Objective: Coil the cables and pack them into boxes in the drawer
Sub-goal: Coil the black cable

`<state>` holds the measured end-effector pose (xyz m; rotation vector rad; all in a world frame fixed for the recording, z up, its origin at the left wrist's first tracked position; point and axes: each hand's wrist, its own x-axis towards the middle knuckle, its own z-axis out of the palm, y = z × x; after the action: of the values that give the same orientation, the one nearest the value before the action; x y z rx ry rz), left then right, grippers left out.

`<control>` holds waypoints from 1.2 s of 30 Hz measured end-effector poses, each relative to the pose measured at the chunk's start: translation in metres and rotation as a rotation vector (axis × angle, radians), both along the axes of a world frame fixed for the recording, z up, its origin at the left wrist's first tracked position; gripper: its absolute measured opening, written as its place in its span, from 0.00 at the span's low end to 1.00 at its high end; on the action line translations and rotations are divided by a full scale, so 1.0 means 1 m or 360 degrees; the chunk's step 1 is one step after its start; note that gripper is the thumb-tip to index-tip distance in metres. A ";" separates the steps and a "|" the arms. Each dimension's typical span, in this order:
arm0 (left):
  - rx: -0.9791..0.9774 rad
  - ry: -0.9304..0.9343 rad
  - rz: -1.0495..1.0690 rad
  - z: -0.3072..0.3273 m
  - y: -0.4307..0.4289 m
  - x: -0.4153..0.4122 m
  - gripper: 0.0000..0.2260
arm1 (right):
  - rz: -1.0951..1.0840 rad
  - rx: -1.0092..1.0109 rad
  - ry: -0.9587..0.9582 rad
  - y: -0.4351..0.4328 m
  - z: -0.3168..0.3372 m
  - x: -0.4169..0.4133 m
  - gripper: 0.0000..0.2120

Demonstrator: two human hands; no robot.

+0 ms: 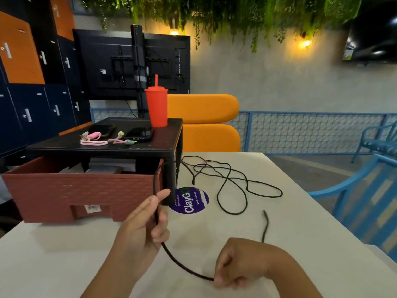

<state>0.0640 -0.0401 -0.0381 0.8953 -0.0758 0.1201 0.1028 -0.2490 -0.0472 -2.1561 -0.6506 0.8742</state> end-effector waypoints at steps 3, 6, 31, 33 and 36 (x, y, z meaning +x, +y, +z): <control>0.0134 -0.0010 0.0030 0.001 0.002 -0.001 0.25 | -0.0443 0.0251 -0.0190 -0.001 -0.014 0.007 0.06; 0.0295 -0.0074 -0.0116 0.003 0.002 -0.006 0.26 | -0.0984 0.0581 -0.0512 0.000 -0.027 0.018 0.04; -0.0504 -0.0623 -0.1084 0.007 0.080 0.002 0.25 | -0.1893 0.0793 -0.1398 -0.033 0.025 0.054 0.15; -0.0381 -0.0582 -0.1174 0.005 0.083 0.000 0.20 | -0.1804 0.0931 -0.1534 -0.029 0.048 0.062 0.14; 0.0126 -0.0399 -0.1294 0.002 0.080 -0.006 0.13 | -0.1670 0.0930 -0.1676 -0.023 0.075 0.079 0.14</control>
<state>0.0577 0.0402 -0.0360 0.8657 -0.6716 -0.5331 0.1822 -0.2719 0.0276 -1.8504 -0.0948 -0.9428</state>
